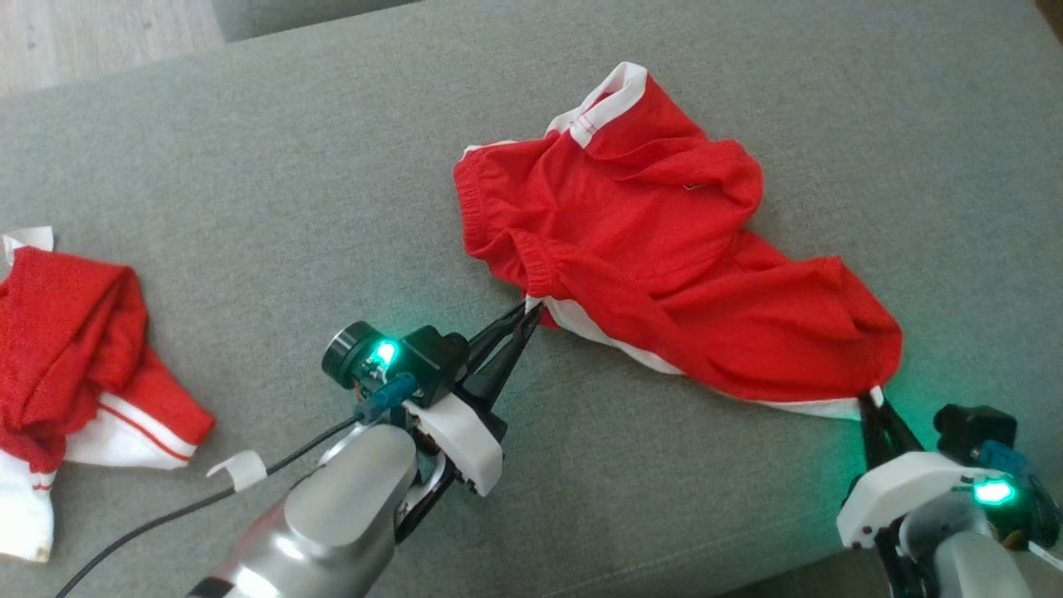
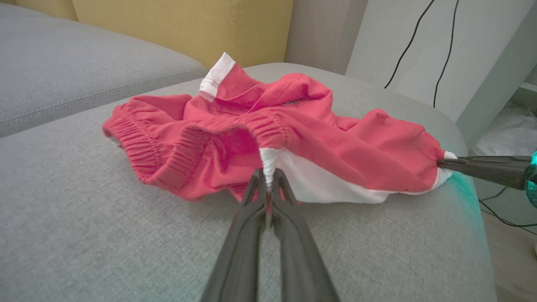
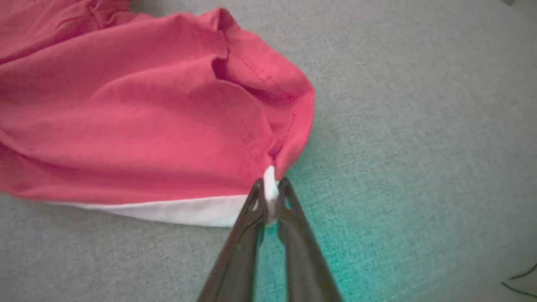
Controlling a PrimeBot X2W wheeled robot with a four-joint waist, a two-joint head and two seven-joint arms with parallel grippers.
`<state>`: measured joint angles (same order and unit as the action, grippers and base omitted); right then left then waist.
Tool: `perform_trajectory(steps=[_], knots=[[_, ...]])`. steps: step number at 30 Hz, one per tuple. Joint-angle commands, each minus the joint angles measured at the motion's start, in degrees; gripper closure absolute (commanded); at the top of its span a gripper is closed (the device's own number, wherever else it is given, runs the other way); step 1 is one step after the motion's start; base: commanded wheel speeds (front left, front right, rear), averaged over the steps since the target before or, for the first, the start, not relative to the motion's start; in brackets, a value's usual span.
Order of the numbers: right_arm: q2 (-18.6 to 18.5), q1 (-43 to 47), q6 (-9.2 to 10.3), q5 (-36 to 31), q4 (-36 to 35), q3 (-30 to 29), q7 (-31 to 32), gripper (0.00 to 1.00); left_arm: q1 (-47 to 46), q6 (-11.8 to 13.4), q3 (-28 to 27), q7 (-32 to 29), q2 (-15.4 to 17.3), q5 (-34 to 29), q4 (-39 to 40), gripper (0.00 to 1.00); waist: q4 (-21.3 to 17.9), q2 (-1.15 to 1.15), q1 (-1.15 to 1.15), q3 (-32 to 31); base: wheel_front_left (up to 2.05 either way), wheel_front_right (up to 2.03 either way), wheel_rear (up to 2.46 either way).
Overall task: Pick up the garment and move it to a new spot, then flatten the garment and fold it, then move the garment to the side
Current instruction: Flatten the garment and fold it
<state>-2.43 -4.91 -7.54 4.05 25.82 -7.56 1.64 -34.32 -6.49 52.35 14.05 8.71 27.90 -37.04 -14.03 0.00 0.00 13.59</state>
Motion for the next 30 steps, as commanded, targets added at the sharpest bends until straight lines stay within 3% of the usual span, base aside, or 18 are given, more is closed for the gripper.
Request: perform_trajectory(steps=[1, 16, 23, 30], knots=[[-0.4, 0.4, 0.05, 0.5, -2.4, 1.2, 0.0, 1.00, -1.7, 0.4, -1.1, 0.7, 0.8, 0.6, 1.0, 1.00, 0.0, 0.00, 0.00, -0.5, 0.00, 0.00, 0.00], [-0.4, -4.1, 0.05, 5.6, -15.3, 1.5, 4.2, 1.00, 0.9, 0.7, -1.6, -0.1, 3.9, 2.3, 4.0, 1.00, 2.2, 0.00, 0.00, -6.6, 0.00, 0.00, 0.00], [-1.0, -12.6, 0.05, 10.0, -18.6, 5.4, 8.6, 1.00, -2.4, 0.4, -3.4, -5.1, 10.9, 2.9, 12.1, 1.00, 3.1, 0.00, 0.00, -10.2, 0.00, 0.00, 0.00], [-2.4, -24.6, 0.05, 16.3, -16.0, 10.0, 11.6, 1.00, -9.7, 0.0, -6.6, -12.5, 18.8, 4.3, 19.2, 1.00, 3.8, 0.00, 0.00, -12.3, 0.00, 0.00, 0.00]])
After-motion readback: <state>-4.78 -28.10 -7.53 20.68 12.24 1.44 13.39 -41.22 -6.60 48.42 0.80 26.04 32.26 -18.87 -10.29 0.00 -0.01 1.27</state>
